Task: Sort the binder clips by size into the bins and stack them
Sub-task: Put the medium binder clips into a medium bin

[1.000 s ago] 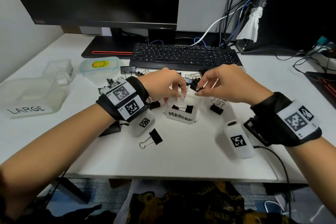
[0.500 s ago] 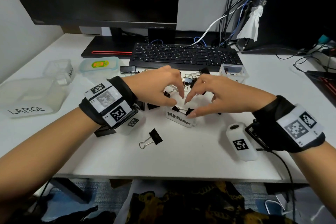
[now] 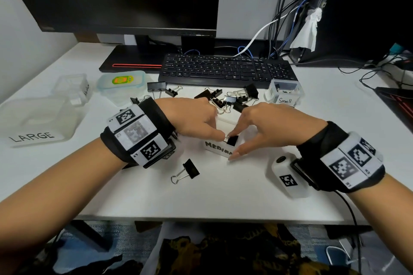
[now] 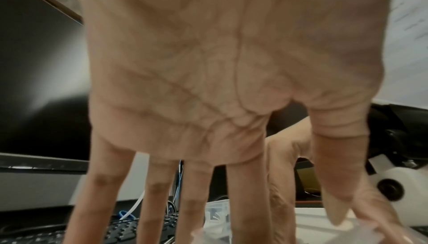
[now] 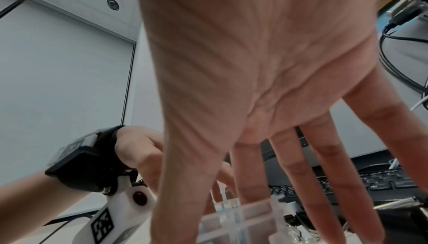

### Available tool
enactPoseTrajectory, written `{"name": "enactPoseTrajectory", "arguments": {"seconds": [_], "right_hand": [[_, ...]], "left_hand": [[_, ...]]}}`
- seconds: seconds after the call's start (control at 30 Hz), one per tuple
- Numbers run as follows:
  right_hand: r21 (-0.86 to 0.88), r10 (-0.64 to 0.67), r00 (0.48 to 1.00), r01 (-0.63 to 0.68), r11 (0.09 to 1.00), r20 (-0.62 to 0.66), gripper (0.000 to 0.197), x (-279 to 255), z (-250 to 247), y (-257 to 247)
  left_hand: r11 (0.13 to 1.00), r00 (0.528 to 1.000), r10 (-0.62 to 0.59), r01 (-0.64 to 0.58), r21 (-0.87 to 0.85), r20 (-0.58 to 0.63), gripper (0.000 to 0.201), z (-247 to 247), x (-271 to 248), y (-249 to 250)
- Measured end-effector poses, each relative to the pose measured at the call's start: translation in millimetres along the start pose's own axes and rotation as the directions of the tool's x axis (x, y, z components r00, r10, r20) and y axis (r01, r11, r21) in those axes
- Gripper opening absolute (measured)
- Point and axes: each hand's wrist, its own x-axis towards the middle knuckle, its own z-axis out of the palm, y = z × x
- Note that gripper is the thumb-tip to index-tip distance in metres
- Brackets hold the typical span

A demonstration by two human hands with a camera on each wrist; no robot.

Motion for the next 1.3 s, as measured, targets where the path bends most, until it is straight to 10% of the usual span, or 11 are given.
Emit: {"name": "enactPoseTrajectory", "arguments": {"seconds": [1.03, 1.3], "right_hand": [[-0.077, -0.114, 0.988, 0.107, 0.991, -0.1, 0.064, -1, 0, 0], [0.129, -0.005, 0.913, 0.063, 0.99, -0.407, 0.044, -1, -40, 24]], "left_hand": [[0.999, 0.999, -0.01, 0.011, 0.045, -0.03, 0.062, -3, -12, 12], [0.991, 0.979, -0.004, -0.023, -0.131, -0.202, 0.066, -48, -30, -15]]}}
